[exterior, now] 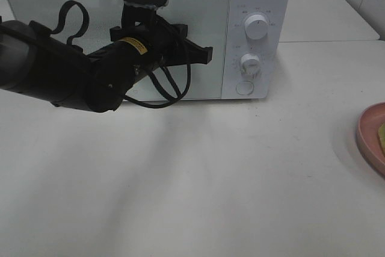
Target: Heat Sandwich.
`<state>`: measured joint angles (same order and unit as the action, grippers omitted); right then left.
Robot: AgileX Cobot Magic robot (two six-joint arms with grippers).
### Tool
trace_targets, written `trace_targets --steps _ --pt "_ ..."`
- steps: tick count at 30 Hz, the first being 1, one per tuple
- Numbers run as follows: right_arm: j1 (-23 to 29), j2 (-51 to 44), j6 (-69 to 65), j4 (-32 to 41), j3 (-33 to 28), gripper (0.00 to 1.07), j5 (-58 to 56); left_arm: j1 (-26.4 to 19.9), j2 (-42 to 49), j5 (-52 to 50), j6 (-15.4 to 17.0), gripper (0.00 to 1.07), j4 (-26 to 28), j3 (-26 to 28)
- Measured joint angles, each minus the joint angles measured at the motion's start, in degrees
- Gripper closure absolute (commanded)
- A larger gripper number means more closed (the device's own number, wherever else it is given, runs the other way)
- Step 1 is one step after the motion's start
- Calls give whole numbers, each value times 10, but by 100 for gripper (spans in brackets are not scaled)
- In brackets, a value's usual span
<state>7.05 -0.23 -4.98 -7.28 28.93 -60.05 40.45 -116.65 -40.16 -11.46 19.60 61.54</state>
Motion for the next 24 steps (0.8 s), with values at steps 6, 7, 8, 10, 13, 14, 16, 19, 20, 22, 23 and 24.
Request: trace_targets --steps 6,7,8,10,13,14,16,19,20,22,23,24 --pt "0 0 0 0 0 31 0 1 0 2 0 106 1 0" --pt "0 0 0 0 0 31 0 1 1 4 0 106 1 0" --pt "0 0 0 0 0 31 0 1 3 7 0 106 1 0" --pt "0 0 0 0 0 31 0 1 9 9 0 106 3 -4" --pt "0 0 0 0 0 31 0 1 16 5 0 106 13 -17" --pt "0 0 0 0 0 31 0 1 26 -5 0 106 26 -32" --pt "0 0 0 0 0 31 0 1 38 -9 0 106 33 -53" --pt "0 0 0 0 0 31 0 9 54 -15 0 106 37 -81" --pt "0 0 0 0 0 31 0 13 60 -17 0 106 37 -91" --pt "0 0 0 0 0 31 0 17 65 -18 0 106 36 -97" --pt "0 0 0 0 0 31 0 26 74 -18 0 106 36 -114" --pt "0 0 0 0 0 31 0 29 78 -18 0 106 36 -121"
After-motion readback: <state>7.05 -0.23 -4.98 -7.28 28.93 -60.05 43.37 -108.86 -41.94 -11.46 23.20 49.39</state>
